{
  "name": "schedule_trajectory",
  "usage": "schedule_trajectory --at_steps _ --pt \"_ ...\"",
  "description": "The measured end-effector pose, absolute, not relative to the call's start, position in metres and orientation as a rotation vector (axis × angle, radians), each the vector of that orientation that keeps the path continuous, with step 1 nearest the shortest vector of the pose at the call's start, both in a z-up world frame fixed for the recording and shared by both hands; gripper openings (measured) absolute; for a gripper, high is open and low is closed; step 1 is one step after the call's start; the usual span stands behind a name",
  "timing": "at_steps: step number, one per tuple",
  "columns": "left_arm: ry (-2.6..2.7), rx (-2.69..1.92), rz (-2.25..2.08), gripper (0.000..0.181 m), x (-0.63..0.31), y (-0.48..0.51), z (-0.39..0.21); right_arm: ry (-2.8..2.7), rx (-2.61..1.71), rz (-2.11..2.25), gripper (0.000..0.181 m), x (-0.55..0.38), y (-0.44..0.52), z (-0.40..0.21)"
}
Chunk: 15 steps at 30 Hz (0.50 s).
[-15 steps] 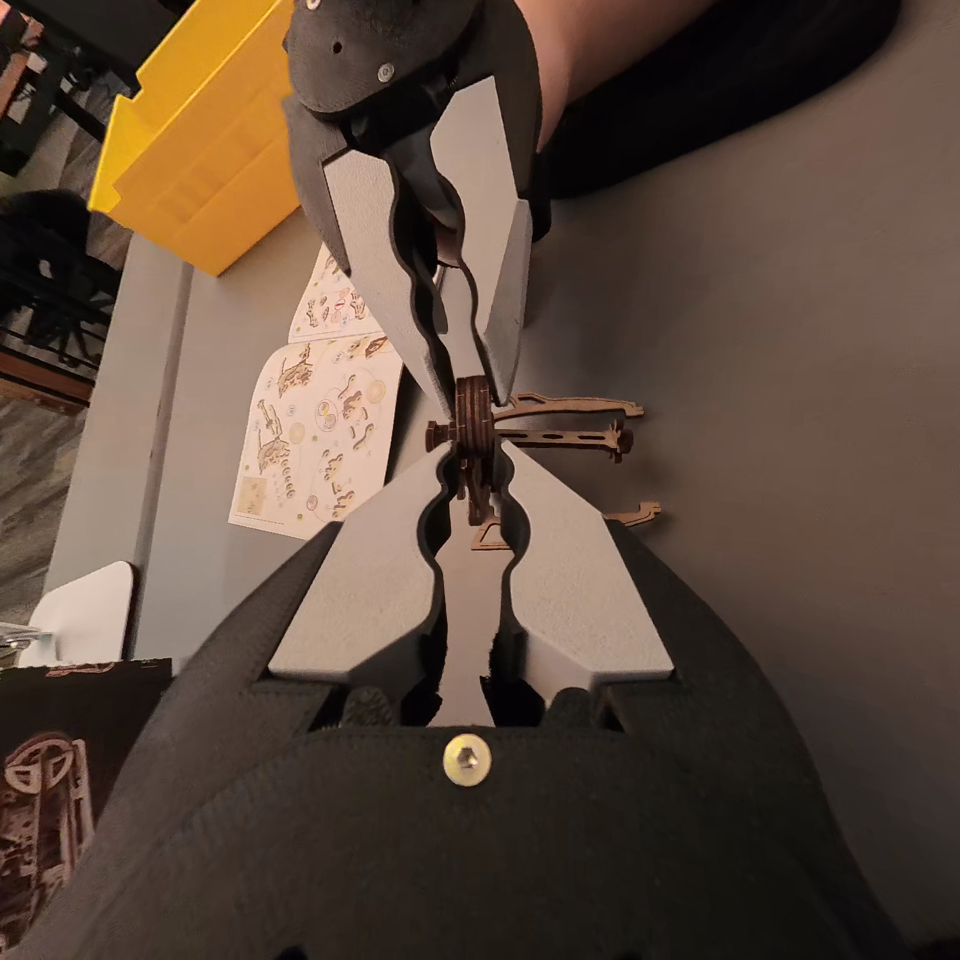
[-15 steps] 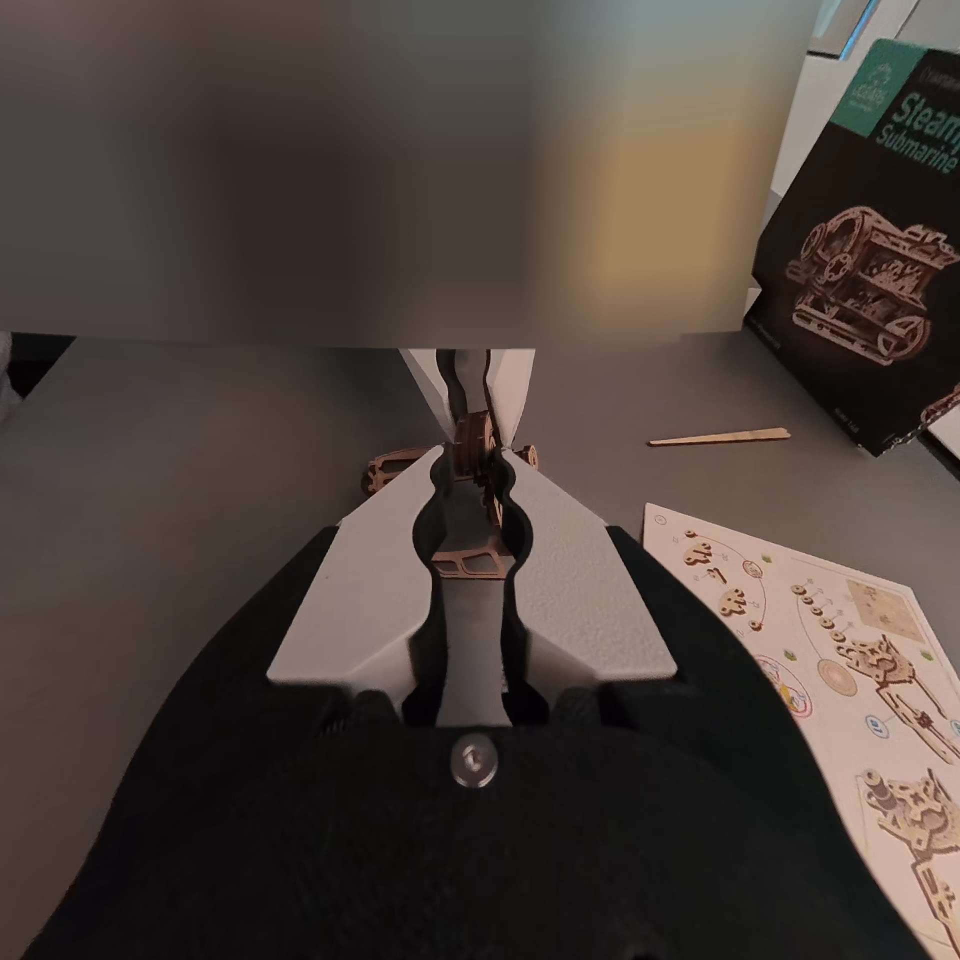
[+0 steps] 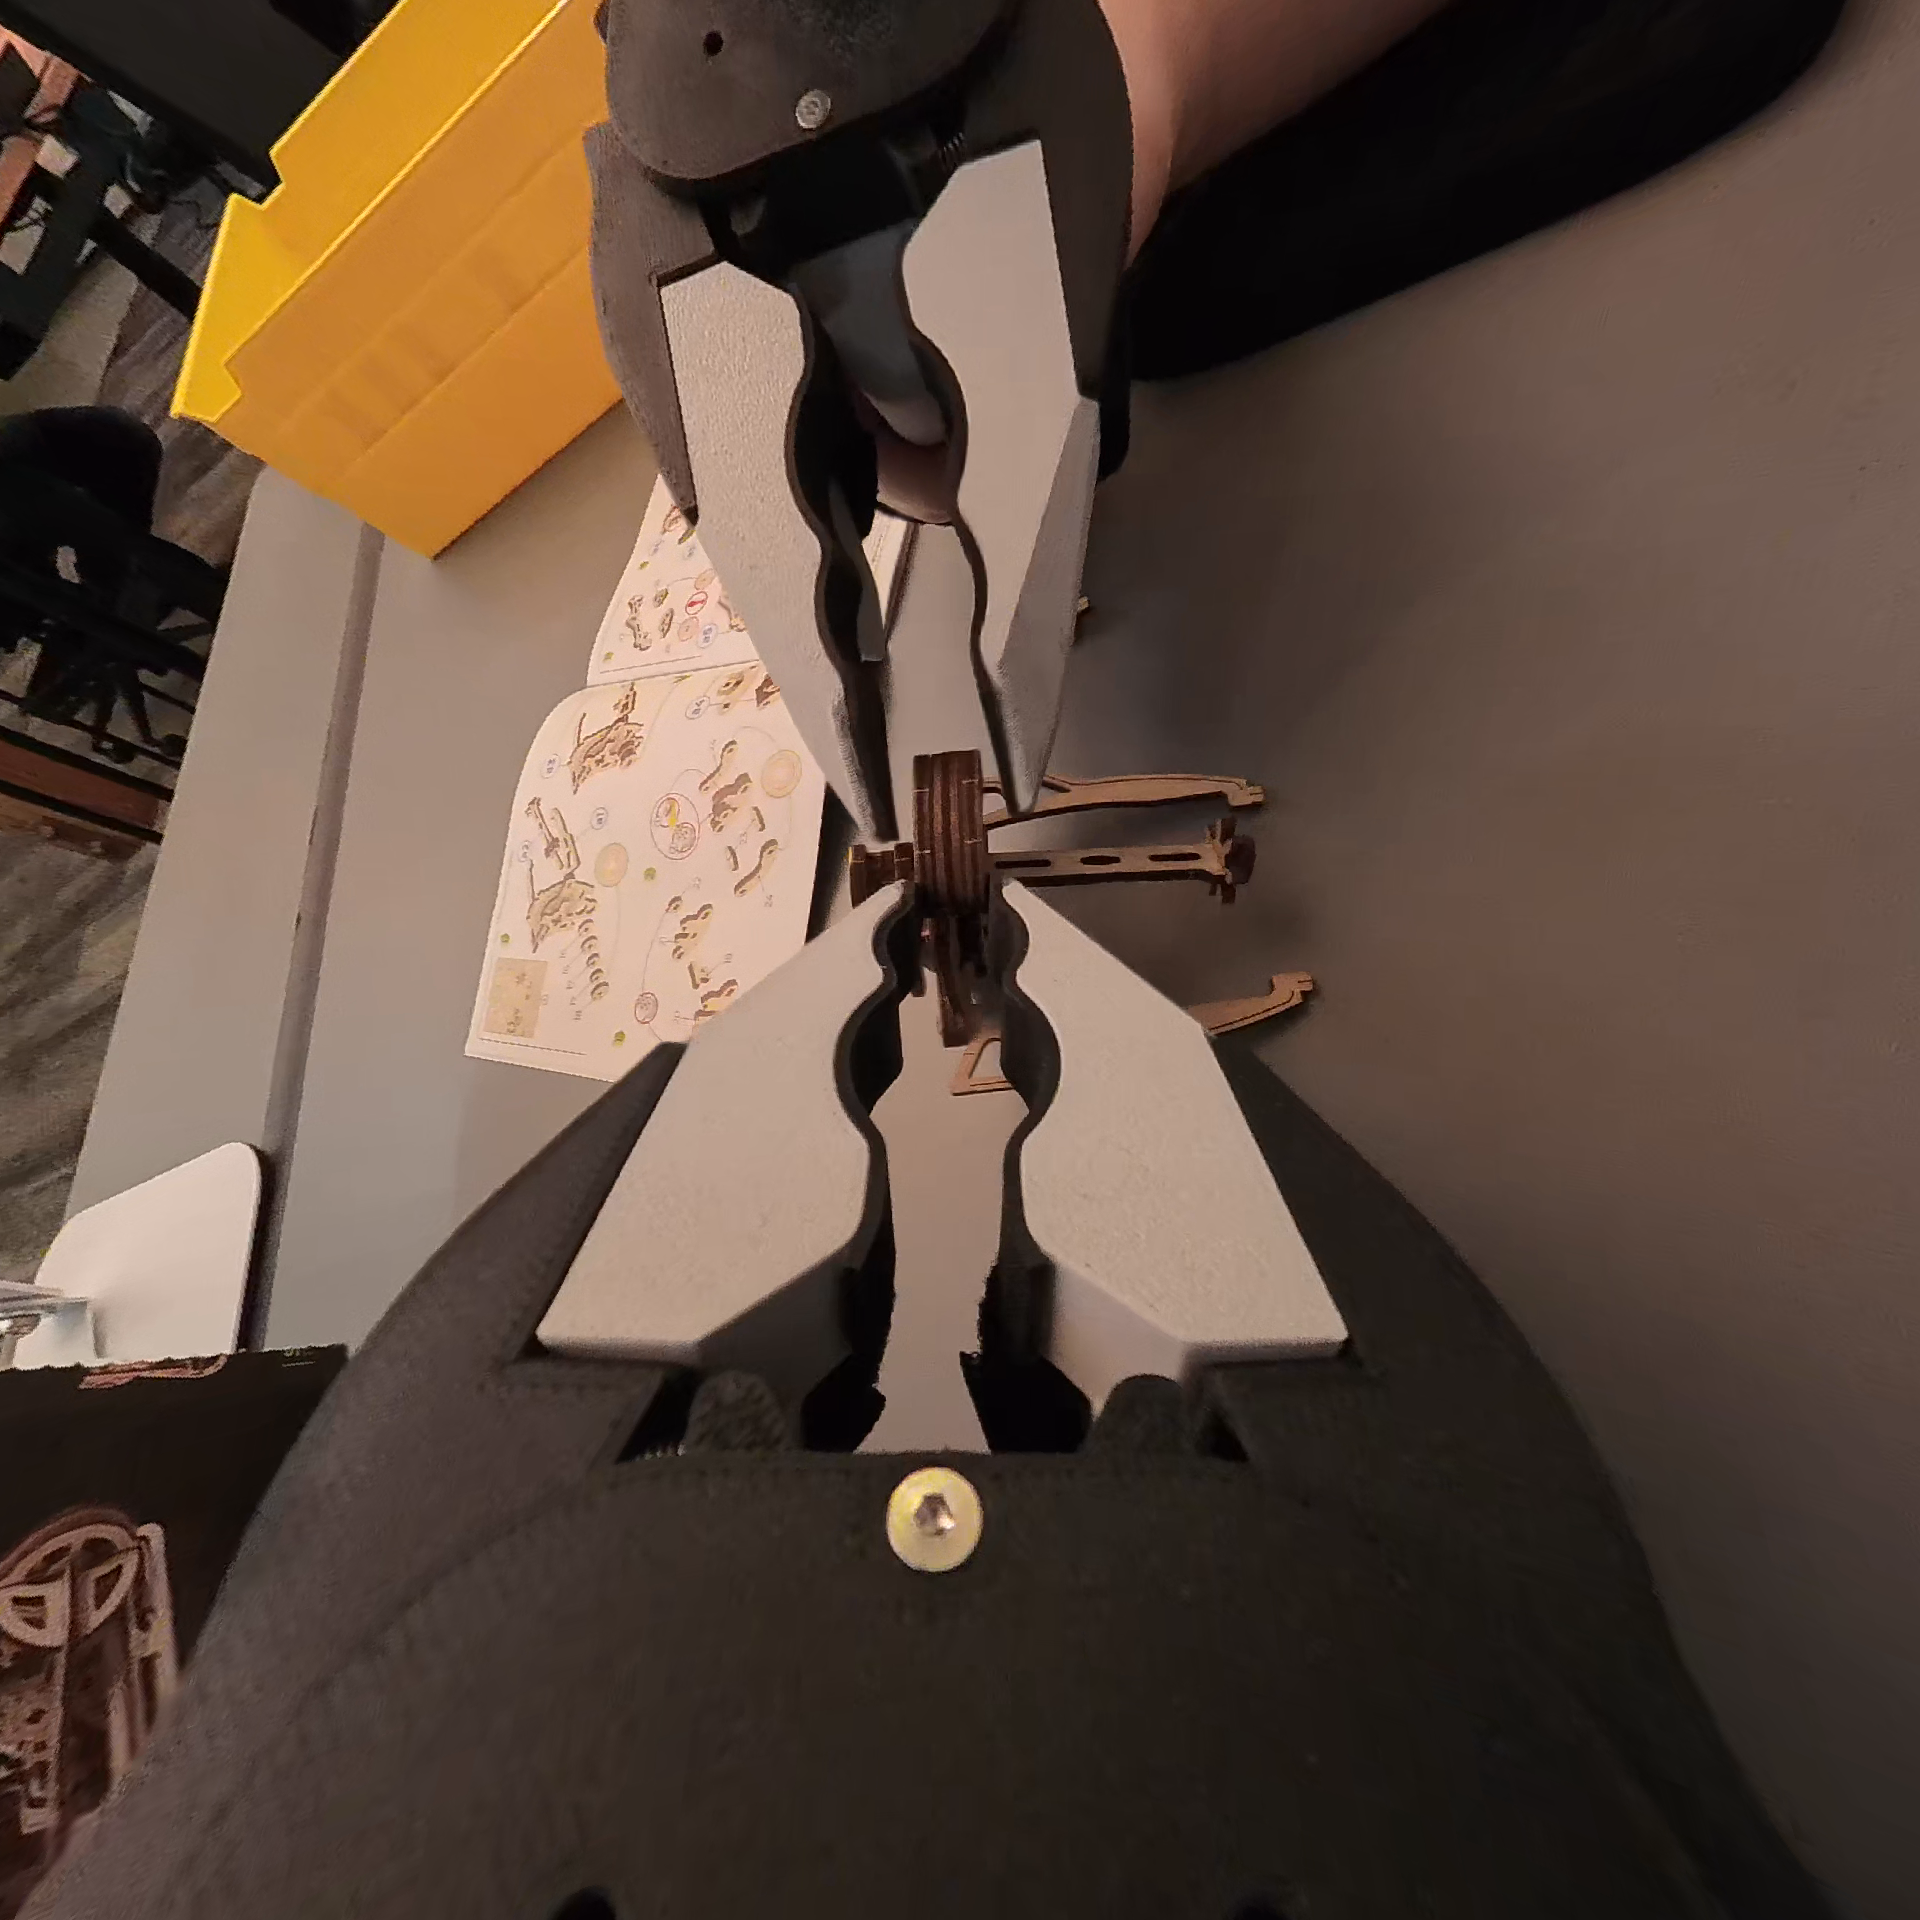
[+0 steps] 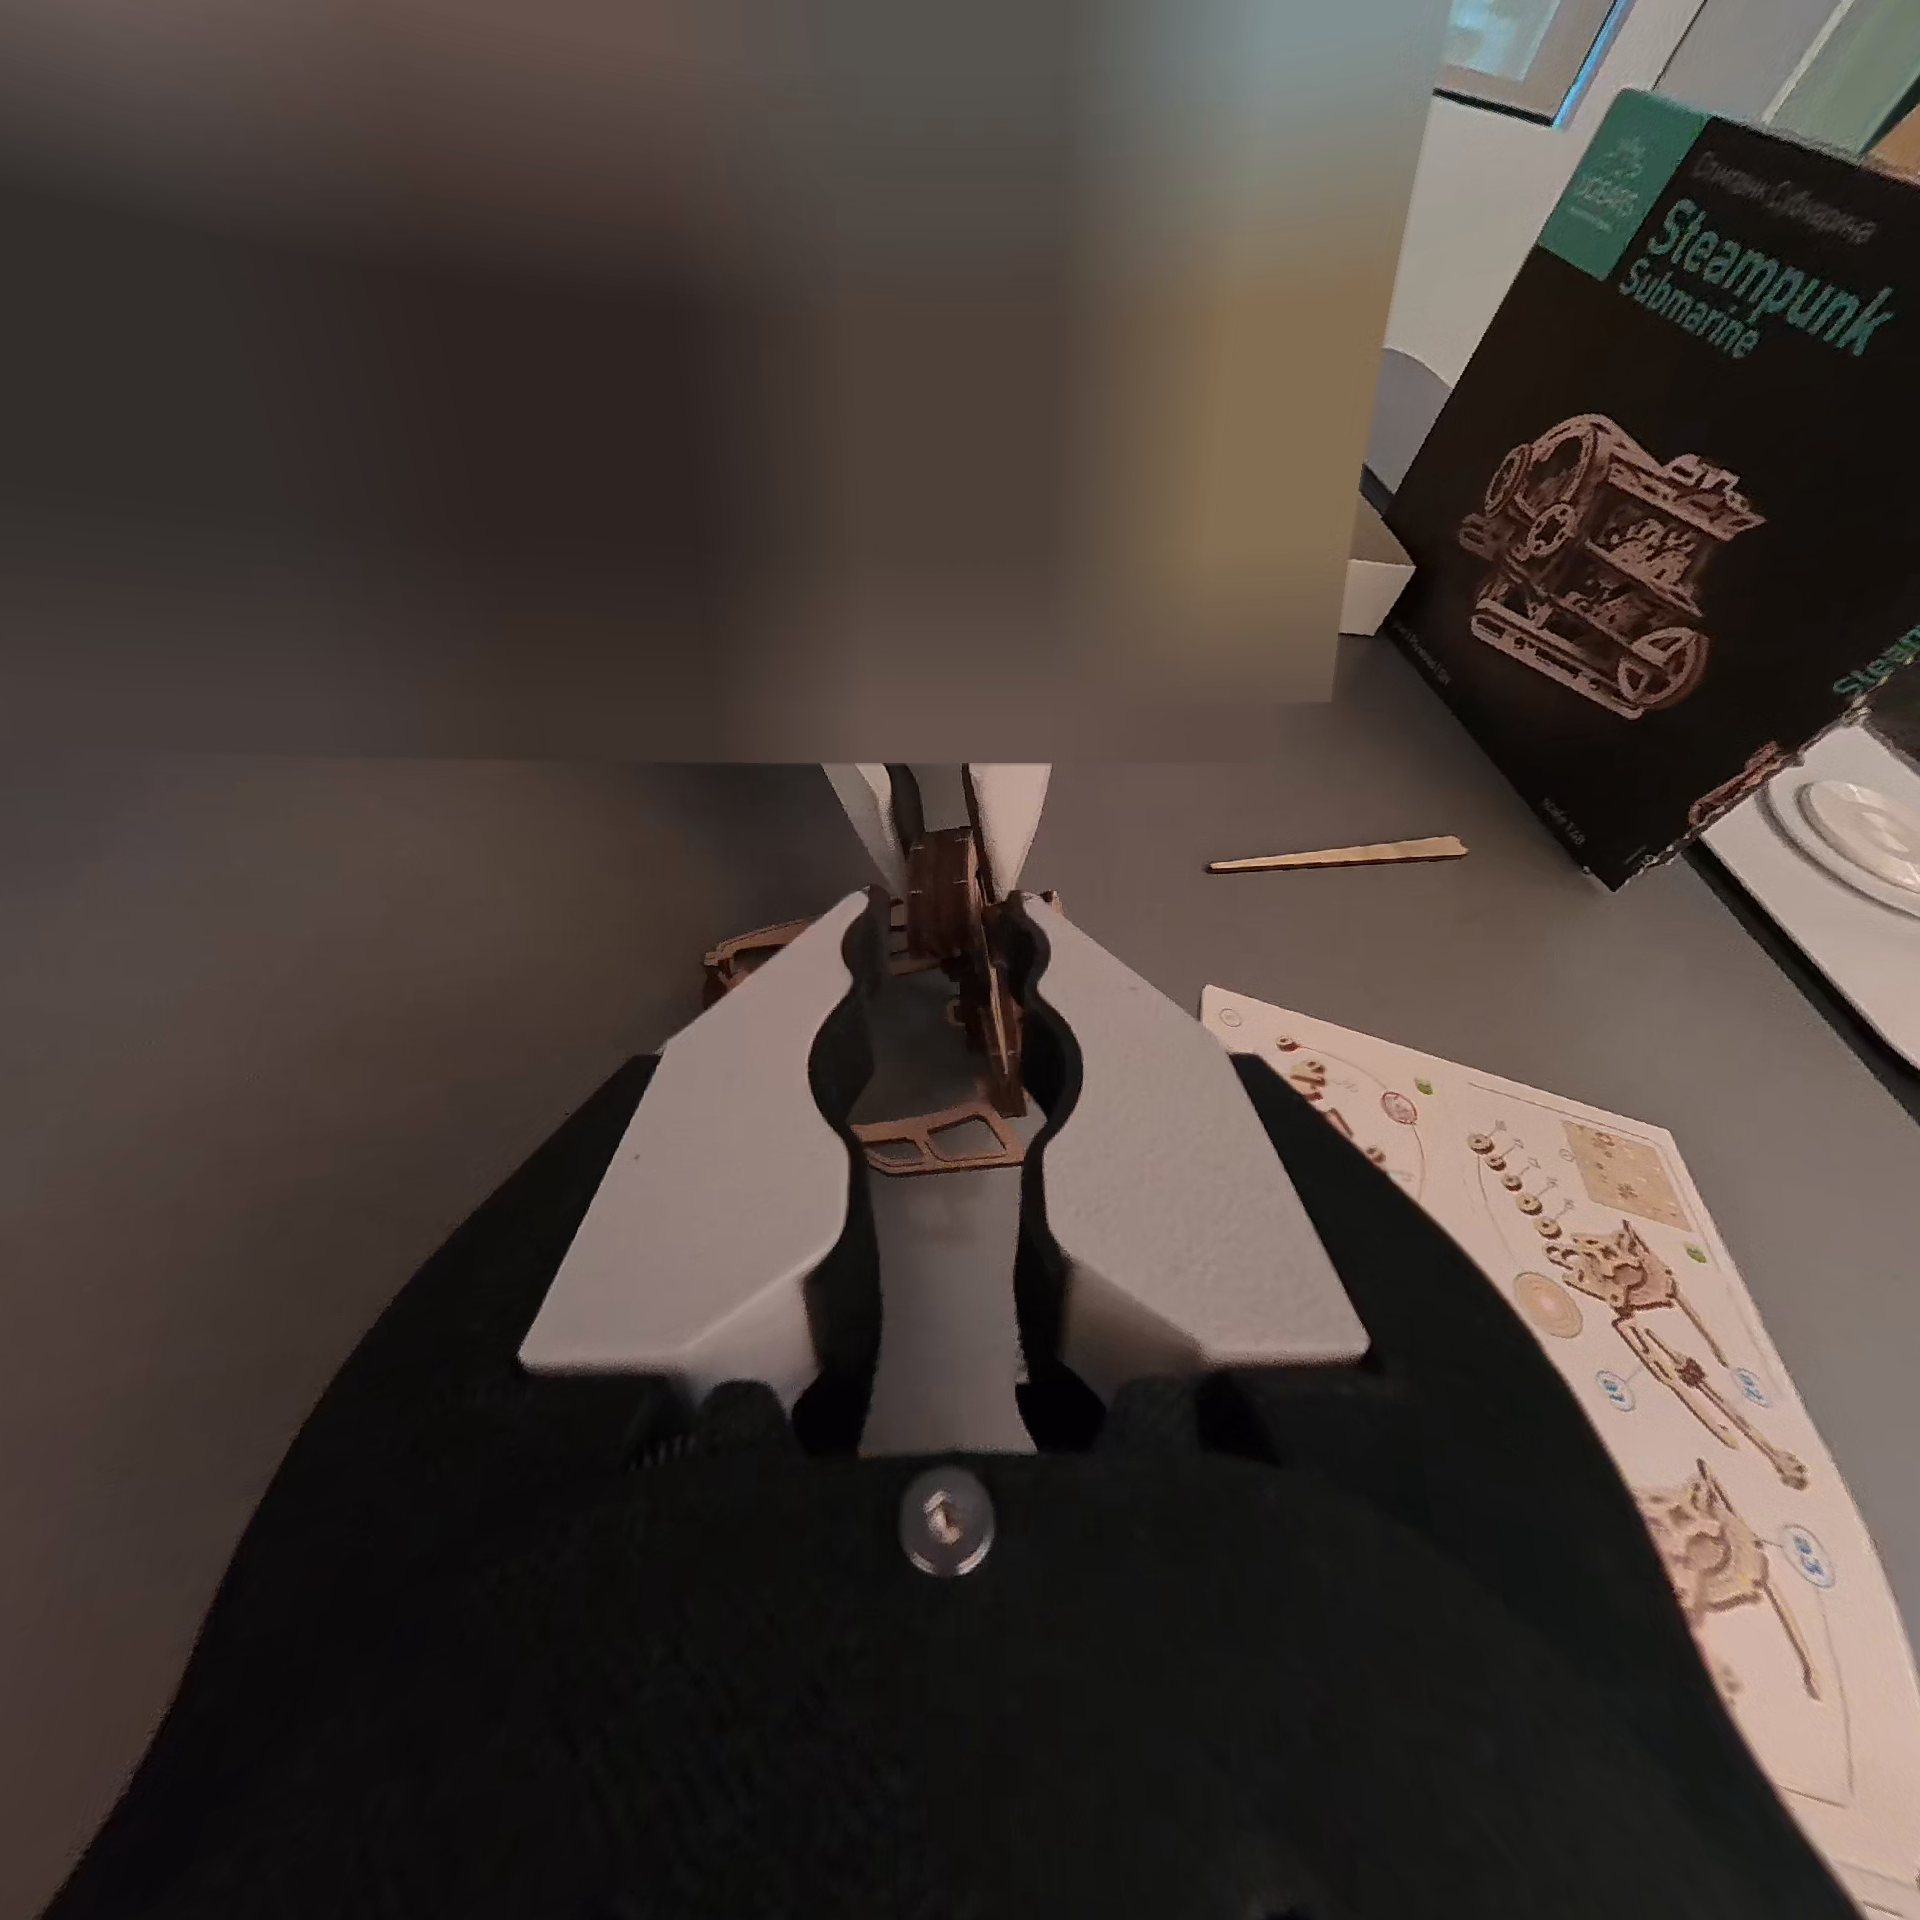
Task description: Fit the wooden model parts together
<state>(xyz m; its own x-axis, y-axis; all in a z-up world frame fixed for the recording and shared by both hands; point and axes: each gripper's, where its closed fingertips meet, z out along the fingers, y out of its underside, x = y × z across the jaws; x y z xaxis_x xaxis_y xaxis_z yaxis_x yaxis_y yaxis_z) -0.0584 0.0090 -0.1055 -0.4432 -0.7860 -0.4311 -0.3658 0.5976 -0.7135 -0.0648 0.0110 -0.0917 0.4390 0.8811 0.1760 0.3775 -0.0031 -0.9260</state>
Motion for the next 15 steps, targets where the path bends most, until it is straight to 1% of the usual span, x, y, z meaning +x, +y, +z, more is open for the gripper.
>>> schedule_trajectory --at_steps 6,9,15 --pt "2.042 -0.917 -0.676 0.010 -0.0568 0.0100 -0.1057 -1.211 -1.555 0.430 0.019 -0.0714 0.0125 -0.0969" --pt "2.031 -0.906 -0.654 0.010 -0.0567 0.0116 -0.1061 -1.217 -1.541 0.355 0.011 -0.0700 0.0173 -0.0963" --pt "2.011 -0.903 -0.648 0.010 -0.0565 0.0117 -0.1062 -1.251 -1.538 0.311 0.011 -0.0698 0.0175 -0.0969"
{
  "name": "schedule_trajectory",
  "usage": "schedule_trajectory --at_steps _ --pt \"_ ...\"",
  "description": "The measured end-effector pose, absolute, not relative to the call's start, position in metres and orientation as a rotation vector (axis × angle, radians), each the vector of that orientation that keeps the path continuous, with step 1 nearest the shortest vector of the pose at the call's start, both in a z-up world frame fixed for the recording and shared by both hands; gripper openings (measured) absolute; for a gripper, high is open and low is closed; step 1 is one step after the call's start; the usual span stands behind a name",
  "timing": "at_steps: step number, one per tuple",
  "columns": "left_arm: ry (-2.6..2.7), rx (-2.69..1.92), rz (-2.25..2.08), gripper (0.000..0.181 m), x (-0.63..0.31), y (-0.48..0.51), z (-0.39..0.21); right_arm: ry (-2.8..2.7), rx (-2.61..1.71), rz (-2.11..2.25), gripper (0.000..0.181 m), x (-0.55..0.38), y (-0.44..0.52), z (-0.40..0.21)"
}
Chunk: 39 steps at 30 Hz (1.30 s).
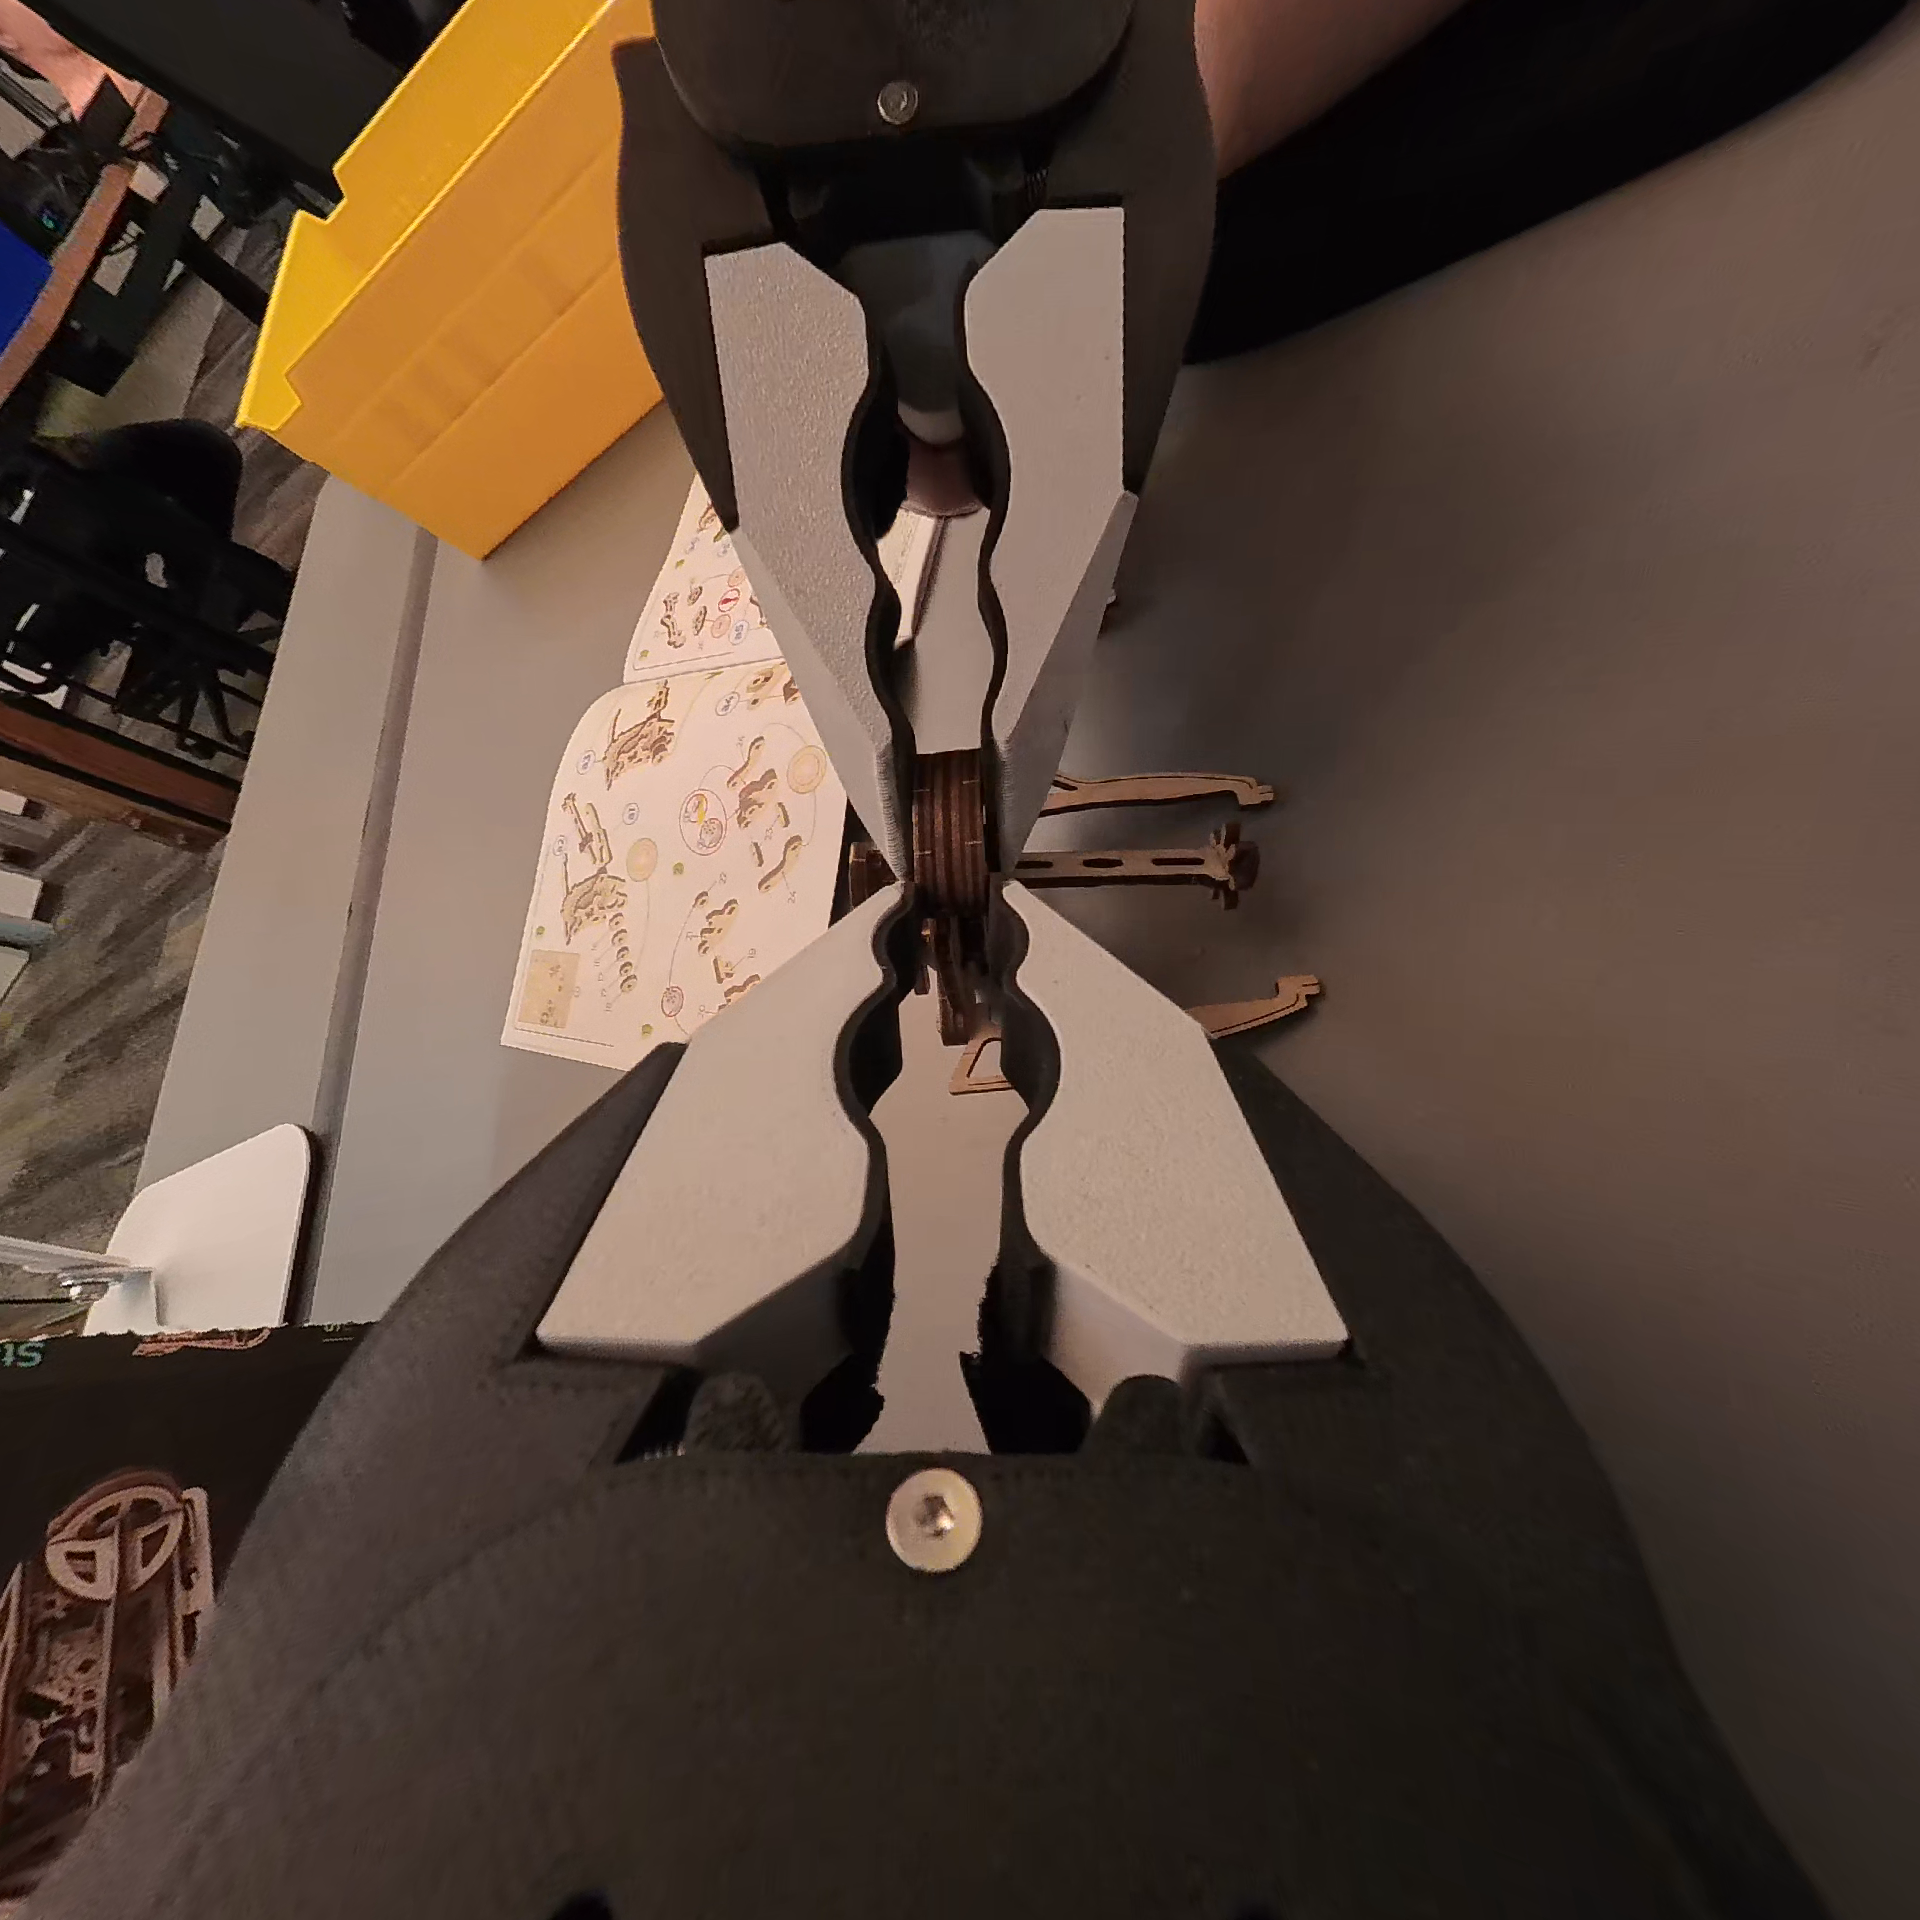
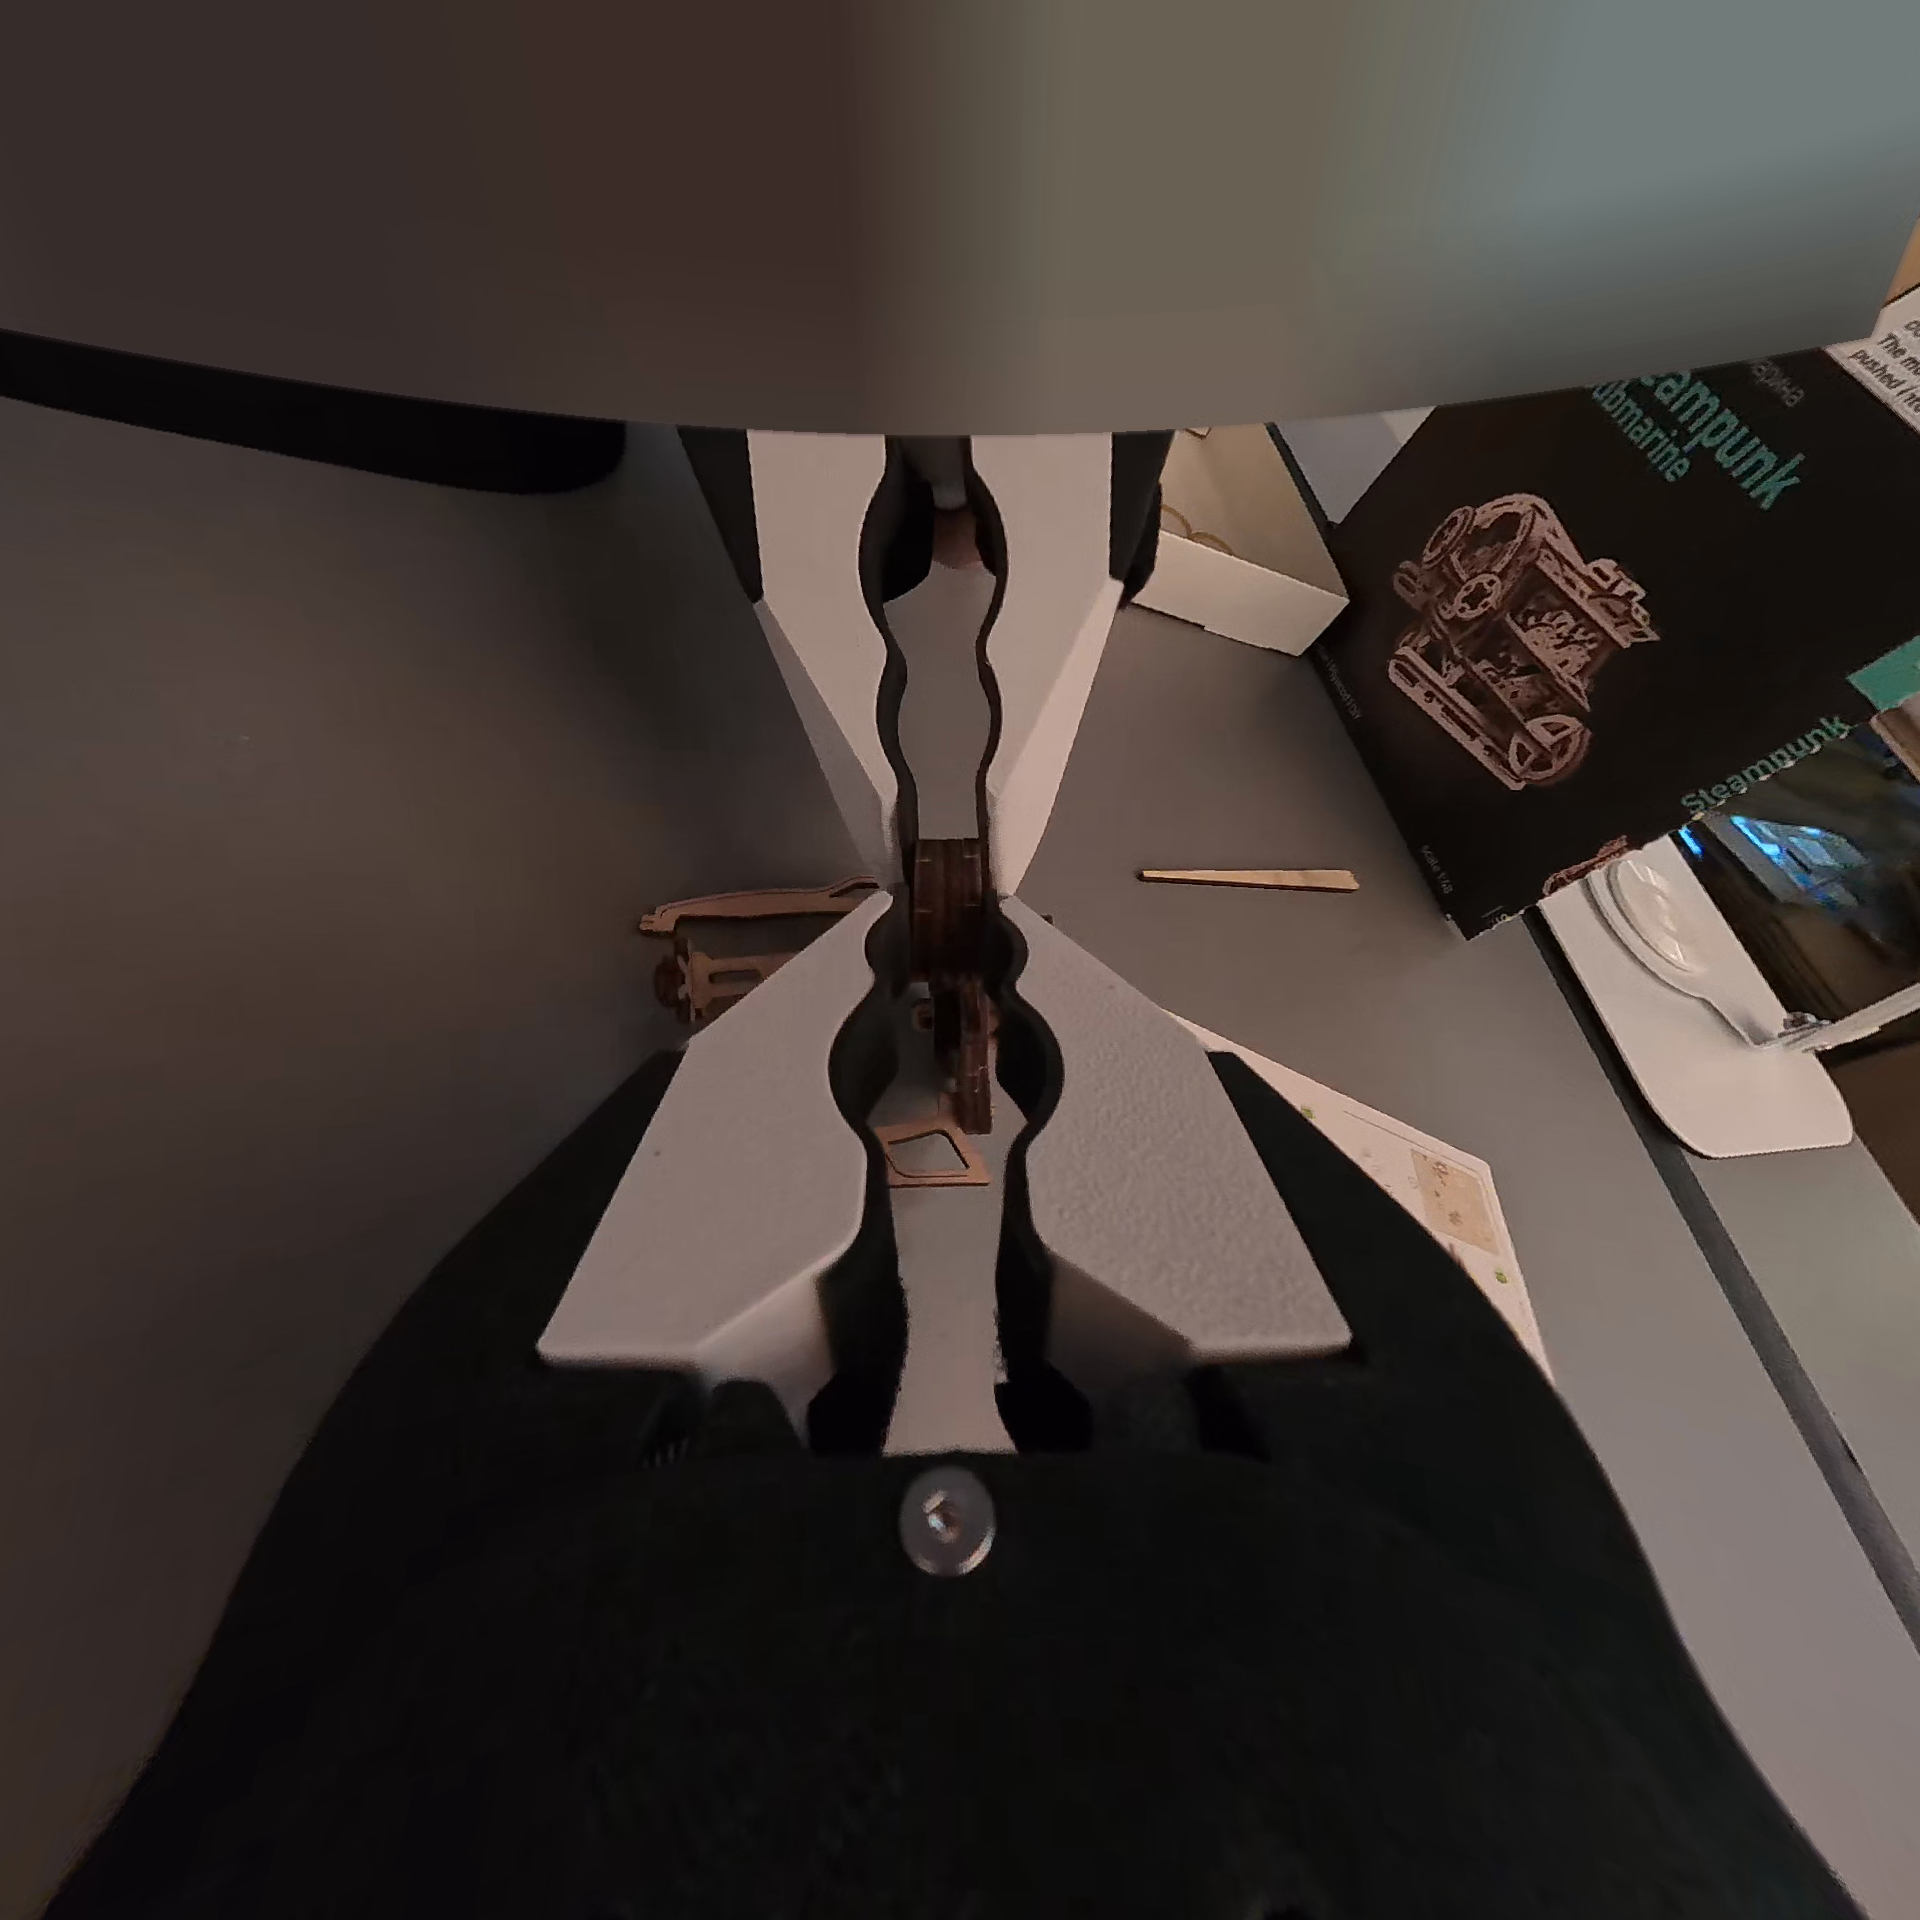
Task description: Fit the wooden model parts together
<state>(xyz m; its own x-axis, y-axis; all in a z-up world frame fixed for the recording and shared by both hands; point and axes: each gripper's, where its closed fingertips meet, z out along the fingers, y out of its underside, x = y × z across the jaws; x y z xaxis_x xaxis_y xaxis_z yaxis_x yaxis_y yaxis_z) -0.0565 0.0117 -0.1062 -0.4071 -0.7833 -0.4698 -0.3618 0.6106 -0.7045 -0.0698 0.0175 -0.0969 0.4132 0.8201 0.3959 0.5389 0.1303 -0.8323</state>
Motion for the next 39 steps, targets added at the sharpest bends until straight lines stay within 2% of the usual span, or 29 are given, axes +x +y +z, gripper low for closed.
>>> schedule_trajectory --at_steps 9,16,29,34,39 --pt "1.976 -0.931 -0.634 0.022 -0.060 0.015 -0.105 -1.243 -1.562 0.320 0.011 -0.067 0.018 -0.098" --pt "1.972 -1.015 -0.633 0.020 -0.065 0.021 -0.111 -1.209 -1.577 0.371 0.011 -0.067 0.018 -0.096" --pt "1.895 -1.197 -0.811 0.016 -0.084 0.017 -0.093 -0.521 -1.975 1.289 0.011 -0.059 0.021 -0.089" --pt "1.890 -1.190 -0.799 0.015 -0.087 0.013 -0.092 -0.495 -2.035 1.213 0.010 -0.055 0.024 -0.099" --pt "1.869 -1.178 -0.757 0.015 -0.087 0.015 -0.088 -0.614 -1.910 0.985 0.011 -0.056 0.028 -0.086"
